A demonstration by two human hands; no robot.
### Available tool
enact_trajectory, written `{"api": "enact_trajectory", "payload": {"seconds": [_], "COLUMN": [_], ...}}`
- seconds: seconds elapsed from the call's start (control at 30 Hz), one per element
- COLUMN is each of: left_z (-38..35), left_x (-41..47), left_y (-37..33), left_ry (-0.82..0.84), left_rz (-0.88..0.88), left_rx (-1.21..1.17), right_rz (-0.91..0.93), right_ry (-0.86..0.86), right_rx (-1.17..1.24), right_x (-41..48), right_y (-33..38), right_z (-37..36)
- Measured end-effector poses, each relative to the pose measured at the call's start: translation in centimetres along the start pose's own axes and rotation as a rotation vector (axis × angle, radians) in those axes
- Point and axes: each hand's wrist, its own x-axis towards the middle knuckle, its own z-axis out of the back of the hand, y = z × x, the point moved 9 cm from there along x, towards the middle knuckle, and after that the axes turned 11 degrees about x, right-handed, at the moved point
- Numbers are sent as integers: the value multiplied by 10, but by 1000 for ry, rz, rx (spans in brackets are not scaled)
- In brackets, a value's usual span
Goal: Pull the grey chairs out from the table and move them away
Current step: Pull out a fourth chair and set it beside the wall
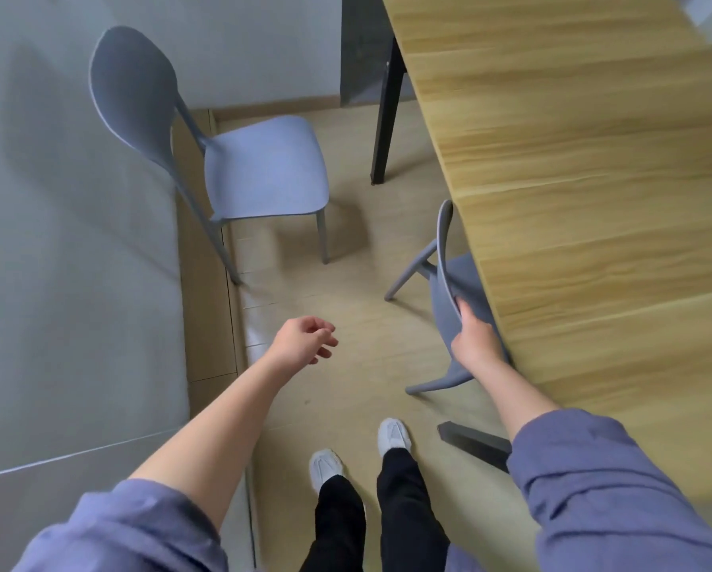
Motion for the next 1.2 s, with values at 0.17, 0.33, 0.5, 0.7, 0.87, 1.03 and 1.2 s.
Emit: {"api": "enact_trajectory", "payload": {"seconds": [0.17, 0.33, 0.5, 0.7, 0.87, 1.03, 1.2], "left_z": [-34, -85, -125, -147, -167, -165, -150], "left_x": [18, 38, 56, 82, 88, 90, 85], "left_y": [-42, -90, -144, -154, -139, -137, -125], "left_ry": [-4, -16, 24, 11, 63, 52, 26], "left_rz": [-49, -79, -104, 18, 123, 103, 89], "left_rx": [-68, 7, 93, 71, 17, -14, -43], "right_rz": [28, 97, 219, 262, 196, 190, 194], "right_ry": [23, 64, 147, 202, 287, 305, 349], "right_rx": [19, 22, 112, 279, 367, 368, 311], "right_x": [1, 9, 17, 22, 22, 20, 15], "right_y": [-3, -9, -16, -33, -51, -51, -44], "right_z": [1, -4, -11, -14, -22, -24, -35]}}
